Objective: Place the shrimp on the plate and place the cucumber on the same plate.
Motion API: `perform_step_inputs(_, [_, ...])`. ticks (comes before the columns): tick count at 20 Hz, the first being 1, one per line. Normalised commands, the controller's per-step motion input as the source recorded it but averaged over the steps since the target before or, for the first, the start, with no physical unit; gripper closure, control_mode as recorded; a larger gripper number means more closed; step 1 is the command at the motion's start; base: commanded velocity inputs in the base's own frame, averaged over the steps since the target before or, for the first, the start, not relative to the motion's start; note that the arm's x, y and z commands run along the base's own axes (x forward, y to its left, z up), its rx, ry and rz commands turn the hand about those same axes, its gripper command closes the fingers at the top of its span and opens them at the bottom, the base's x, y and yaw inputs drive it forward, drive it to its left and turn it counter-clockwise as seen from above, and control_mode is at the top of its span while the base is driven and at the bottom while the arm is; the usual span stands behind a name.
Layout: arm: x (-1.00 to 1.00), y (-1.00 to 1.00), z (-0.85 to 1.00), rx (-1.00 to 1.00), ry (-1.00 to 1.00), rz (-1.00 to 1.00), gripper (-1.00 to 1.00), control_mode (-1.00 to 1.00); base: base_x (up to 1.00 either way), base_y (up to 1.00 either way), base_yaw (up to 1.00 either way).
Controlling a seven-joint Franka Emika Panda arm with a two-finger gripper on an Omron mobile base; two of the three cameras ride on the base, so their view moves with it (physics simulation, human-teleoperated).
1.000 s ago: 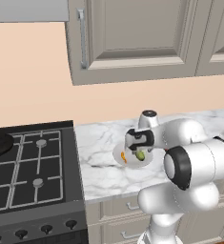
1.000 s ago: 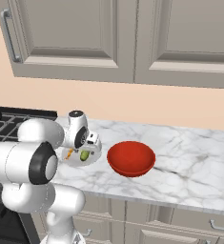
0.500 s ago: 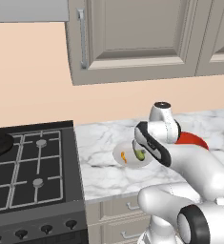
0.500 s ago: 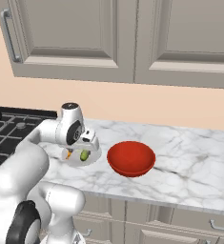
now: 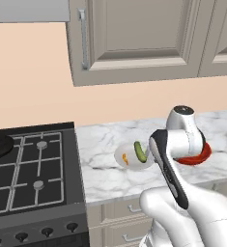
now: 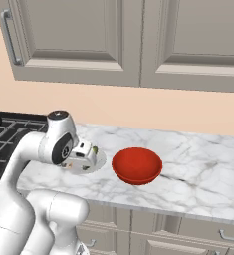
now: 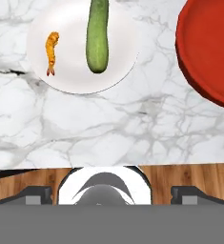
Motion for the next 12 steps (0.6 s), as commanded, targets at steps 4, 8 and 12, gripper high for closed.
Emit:
perform_step_inputs(4, [-0.51, 0.0, 0.51, 0.0, 0.0, 0.0, -1.0, -1.0, 0.0, 0.0, 0.0])
perform_step_inputs(8, [-0.29, 0.0, 0.59, 0.0, -0.01, 0.0, -1.0, -1.0, 0.0, 0.0, 0.0])
perform_step_inputs(12, [-0.18, 0.0, 0.63, 0.0, -0.01, 0.0, -1.0, -1.0, 0.0, 0.0, 0.0])
